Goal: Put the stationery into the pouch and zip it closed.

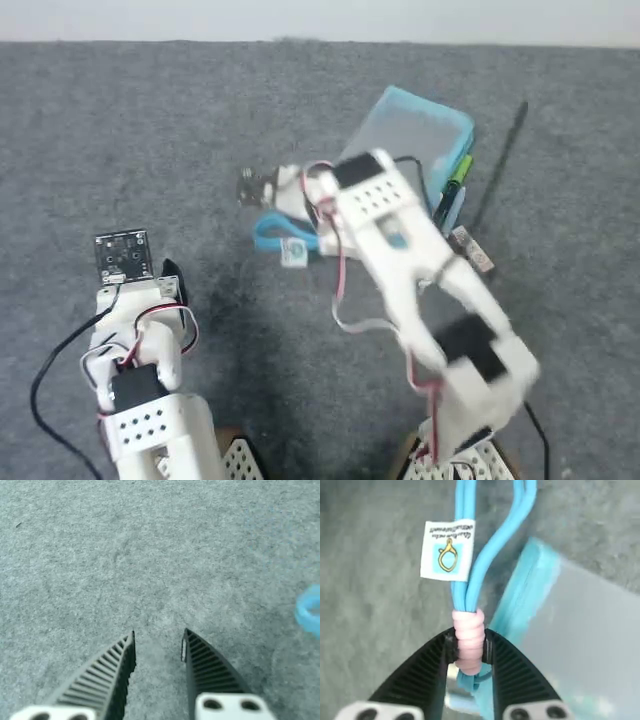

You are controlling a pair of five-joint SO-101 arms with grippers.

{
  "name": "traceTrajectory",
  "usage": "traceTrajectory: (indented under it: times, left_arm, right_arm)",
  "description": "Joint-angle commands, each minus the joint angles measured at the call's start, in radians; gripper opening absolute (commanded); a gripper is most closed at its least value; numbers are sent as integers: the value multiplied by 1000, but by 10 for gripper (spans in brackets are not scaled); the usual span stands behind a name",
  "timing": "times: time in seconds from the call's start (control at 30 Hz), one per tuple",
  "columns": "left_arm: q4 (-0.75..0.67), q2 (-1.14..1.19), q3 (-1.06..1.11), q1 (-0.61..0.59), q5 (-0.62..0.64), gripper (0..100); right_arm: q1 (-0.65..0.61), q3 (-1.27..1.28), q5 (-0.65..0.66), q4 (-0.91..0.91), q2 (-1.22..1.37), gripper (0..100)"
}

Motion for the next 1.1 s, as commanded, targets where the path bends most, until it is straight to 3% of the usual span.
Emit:
traceTrajectory:
  times: [0.0,0.17,0.27,0.37,0.53,0.63,0.77,0.9,1.07]
  left_arm:
    - [-34,-25,-47,5,11,150]
    - [-34,-25,-47,5,11,150]
    - [-32,-25,-47,5,11,150]
    - [-32,-25,-47,5,11,150]
    - [-32,-25,-47,5,11,150]
    - [-32,-25,-47,6,11,150]
    - [-32,-25,-47,6,11,150]
    - [-32,-25,-47,6,11,151]
    - [-32,-25,-47,11,11,151]
  right_arm:
    - [12,264,180,-44,-318,8]
    - [13,551,371,-50,-578,8]
    - [19,618,361,-51,-616,9]
    - [51,624,259,-81,-610,32]
    - [77,626,-21,-134,-595,208]
    - [74,638,-26,-94,-598,266]
    - [81,664,55,-76,-602,266]
    - [163,664,-129,-79,-602,217]
    - [400,669,-365,-117,-602,91]
